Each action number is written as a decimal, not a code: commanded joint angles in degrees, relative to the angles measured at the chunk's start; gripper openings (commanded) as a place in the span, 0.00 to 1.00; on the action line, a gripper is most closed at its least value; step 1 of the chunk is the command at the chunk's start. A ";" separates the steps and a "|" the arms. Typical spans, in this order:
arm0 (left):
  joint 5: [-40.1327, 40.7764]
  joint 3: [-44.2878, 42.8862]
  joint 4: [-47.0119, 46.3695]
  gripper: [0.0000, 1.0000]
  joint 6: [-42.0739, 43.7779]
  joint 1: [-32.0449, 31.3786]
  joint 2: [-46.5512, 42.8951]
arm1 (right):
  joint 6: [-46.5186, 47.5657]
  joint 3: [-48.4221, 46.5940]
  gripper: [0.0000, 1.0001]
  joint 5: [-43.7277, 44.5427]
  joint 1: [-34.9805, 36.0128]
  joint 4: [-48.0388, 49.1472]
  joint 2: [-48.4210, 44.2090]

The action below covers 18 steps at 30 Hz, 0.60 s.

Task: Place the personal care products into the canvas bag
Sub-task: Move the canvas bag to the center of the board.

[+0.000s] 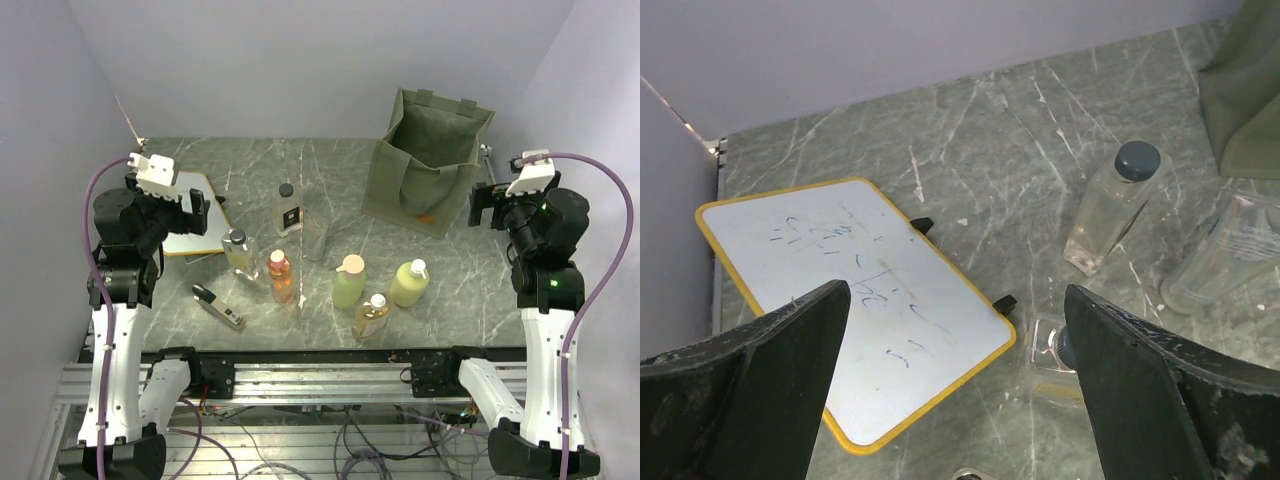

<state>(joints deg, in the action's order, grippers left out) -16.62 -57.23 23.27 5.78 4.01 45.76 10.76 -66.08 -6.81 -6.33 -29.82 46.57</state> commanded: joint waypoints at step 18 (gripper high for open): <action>-8.85 1.05 -3.92 0.99 0.26 0.73 0.51 | 14.86 1.31 0.95 0.17 -0.52 7.42 14.98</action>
<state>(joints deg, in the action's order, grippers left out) -23.11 -56.29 22.04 5.78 4.05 46.22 24.01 -64.90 -5.39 -6.39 -25.54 57.74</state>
